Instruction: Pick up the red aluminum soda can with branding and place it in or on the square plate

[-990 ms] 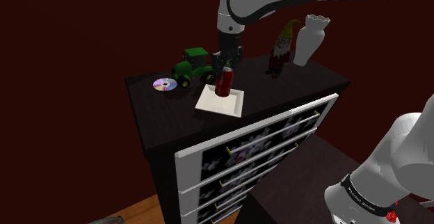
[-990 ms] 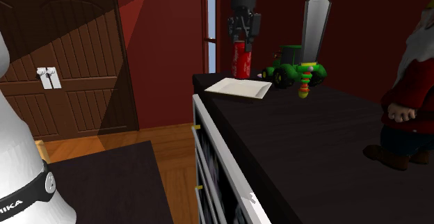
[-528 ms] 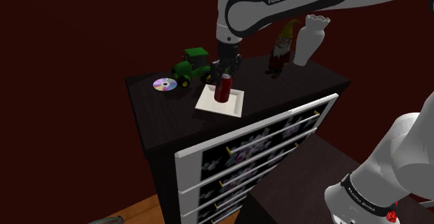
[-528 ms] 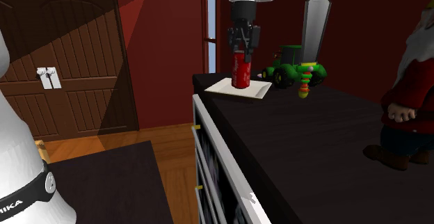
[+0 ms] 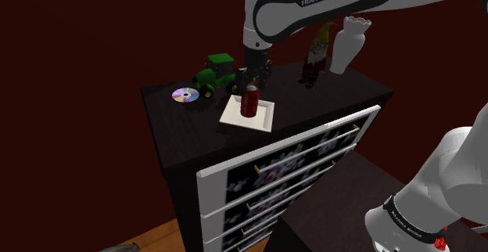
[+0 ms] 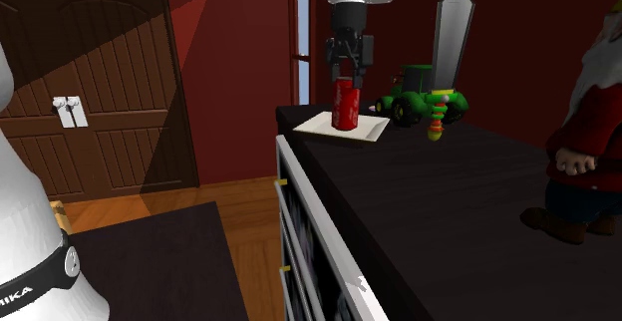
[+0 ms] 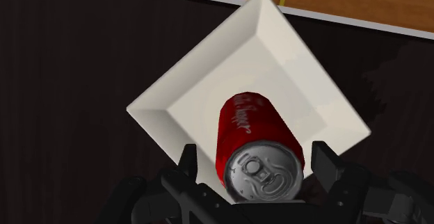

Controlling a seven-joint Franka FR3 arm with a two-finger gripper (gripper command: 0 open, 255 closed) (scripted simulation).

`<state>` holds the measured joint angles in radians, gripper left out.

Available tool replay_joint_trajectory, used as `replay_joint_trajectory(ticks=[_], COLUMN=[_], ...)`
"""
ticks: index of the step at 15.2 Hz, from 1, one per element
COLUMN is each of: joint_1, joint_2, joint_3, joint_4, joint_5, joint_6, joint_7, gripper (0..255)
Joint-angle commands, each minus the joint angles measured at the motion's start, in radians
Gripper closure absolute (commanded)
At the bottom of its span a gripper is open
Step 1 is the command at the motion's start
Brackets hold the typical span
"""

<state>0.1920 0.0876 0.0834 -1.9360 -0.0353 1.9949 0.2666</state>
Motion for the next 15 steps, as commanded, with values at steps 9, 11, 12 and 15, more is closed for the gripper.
replay_joint_trajectory(ticks=[9, 11, 12, 15], joint_1=[0.001, 0.001, 0.001, 0.001], joint_2=[-0.023, -0.023, -0.023, -0.023], joint_3=[0.001, 0.001, 0.001, 0.001], joint_4=[0.1, 0.1, 0.1, 0.1], joint_5=[0.004, 0.004, 0.004, 0.004], joint_6=[-0.123, -0.123, -0.123, -0.123], joint_7=[-0.003, -0.003, -0.003, -0.003], gripper=[0, 0, 0, 0])
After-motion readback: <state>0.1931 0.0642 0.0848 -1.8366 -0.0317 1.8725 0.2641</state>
